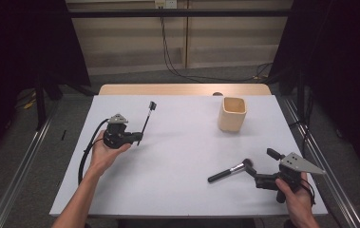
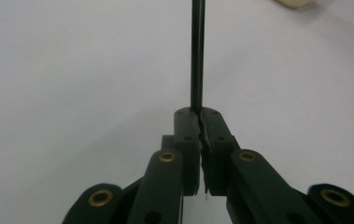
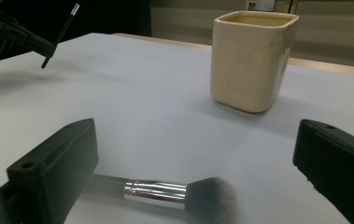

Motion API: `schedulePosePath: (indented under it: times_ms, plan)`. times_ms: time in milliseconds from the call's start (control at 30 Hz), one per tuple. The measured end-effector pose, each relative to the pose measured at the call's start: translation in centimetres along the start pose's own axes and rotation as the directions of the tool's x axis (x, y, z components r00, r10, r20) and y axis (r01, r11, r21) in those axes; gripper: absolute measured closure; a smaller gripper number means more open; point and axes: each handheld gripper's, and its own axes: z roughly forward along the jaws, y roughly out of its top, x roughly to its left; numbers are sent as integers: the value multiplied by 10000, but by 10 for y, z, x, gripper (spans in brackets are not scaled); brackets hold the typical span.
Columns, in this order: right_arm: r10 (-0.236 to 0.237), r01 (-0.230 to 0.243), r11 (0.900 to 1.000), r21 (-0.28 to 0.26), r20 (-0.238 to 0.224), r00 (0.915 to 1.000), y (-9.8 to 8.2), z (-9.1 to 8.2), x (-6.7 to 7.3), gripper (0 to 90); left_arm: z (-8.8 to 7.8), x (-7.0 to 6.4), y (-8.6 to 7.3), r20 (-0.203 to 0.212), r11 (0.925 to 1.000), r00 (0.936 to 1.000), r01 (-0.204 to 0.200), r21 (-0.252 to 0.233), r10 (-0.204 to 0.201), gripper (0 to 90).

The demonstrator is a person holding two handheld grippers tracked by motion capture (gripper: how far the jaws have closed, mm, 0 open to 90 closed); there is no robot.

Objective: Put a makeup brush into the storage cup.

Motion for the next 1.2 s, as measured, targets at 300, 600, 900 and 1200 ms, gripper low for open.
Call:
schedulePosePath:
  times_ms: [300,600,900,1200]
  plan:
    - [35,-35,10000,-50,-5,10000,0,0,0,0,-9,-3,-2,327,9966,9990,318,-759,-294,864]
    - [31,-31,10000,-93,28,10000,0,-1,0,0,-21,-17,-9,346,9887,9993,-113,-1492,167,864]
    - [28,-28,10000,-82,-80,10000,0,0,2,0,-34,-38,-9,439,9766,9975,-455,-2100,559,863]
    - [11,-13,9999,-102,-164,9999,0,1,3,0,-37,-42,-18,562,9734,9969,-416,-2254,557,862]
